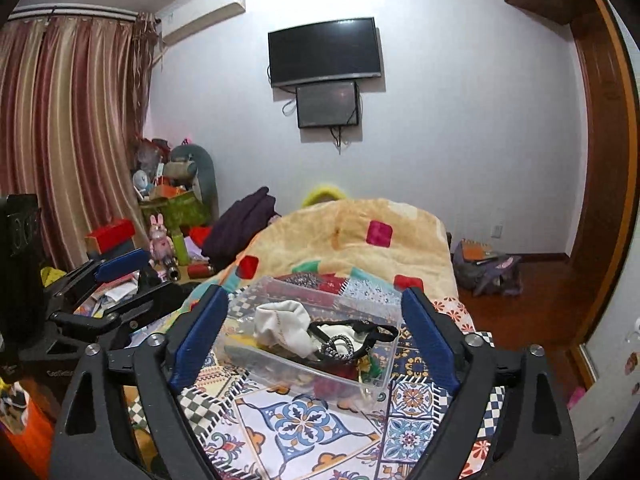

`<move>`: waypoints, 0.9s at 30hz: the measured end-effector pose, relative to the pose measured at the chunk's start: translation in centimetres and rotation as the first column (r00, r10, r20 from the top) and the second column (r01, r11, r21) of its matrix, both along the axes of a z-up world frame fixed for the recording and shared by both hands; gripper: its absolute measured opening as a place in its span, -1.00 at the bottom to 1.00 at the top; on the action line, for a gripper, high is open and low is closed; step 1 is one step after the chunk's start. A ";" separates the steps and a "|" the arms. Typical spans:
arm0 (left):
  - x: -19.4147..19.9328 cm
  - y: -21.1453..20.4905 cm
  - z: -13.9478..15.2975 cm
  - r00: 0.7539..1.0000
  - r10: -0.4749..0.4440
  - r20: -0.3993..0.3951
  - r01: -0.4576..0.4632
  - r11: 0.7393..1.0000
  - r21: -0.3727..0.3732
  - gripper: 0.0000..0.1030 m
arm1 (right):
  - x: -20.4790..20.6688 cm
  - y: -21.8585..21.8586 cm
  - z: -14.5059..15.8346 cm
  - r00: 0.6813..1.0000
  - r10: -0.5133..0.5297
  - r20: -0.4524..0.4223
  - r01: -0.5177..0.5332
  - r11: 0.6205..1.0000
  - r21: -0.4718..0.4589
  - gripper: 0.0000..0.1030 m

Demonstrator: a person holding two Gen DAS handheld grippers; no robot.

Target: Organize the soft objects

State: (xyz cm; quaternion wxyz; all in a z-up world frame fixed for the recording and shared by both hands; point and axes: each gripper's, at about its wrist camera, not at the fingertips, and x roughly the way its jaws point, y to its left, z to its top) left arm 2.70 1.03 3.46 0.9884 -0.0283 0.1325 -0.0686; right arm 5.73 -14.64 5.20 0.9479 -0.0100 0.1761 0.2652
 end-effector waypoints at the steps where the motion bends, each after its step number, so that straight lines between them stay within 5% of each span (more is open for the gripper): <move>1: -0.1 0.0 0.0 1.000 -0.002 0.000 0.002 1.000 -0.003 0.96 | -0.2 -0.1 -0.1 1.000 -0.006 0.008 0.006 1.000 0.002 0.84; 27: 0.2 0.0 -1.3 1.000 0.014 -0.019 -0.014 1.000 -0.003 0.98 | -1.1 -0.4 -1.2 1.000 -0.019 0.022 0.019 1.000 0.007 0.97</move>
